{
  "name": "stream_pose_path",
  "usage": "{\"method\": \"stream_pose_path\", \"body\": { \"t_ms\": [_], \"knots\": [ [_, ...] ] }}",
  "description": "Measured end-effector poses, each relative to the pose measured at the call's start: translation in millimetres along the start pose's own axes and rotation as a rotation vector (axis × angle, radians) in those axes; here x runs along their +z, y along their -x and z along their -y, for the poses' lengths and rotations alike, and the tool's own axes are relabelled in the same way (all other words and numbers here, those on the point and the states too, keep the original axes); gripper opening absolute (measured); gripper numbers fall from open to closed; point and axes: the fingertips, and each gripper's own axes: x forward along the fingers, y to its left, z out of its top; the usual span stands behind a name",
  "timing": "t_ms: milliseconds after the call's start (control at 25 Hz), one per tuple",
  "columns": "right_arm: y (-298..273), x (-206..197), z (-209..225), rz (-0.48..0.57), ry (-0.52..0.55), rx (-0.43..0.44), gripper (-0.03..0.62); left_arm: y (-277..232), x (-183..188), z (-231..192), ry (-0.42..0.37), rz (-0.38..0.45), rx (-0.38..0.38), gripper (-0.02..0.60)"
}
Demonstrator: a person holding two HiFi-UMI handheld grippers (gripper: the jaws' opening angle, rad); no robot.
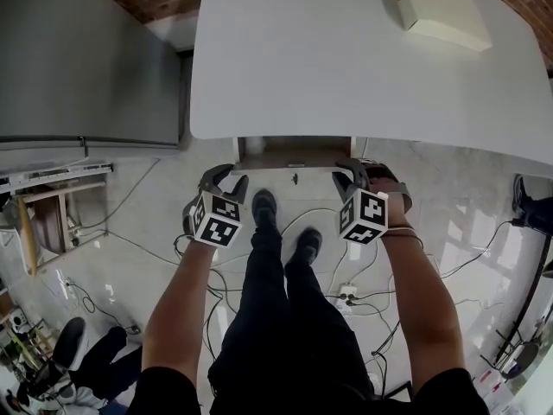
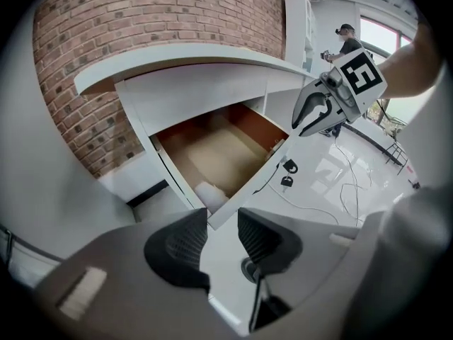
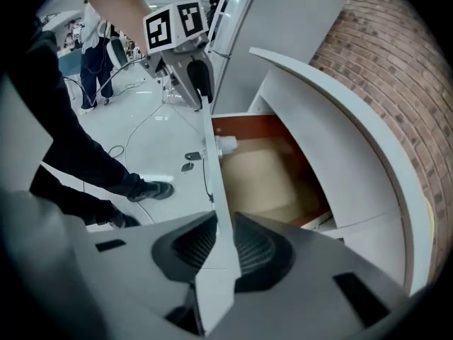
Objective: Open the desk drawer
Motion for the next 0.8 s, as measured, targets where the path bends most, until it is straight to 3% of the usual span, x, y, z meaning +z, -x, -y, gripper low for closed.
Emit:
{"method": "stream_pose_path", "body": {
  "t_ms": [480,800],
  "knots": [
    [4,-3,-43,0.01,-0.012,0.021,0.078,5,-30,23,-0.023,-0.014,0.01,0.136],
    [-4,-12,-76,0.005,-0.016,0.043,0.077,0,-61,47,0.015,-0.064,-0.002,0.137]
  ]
}}
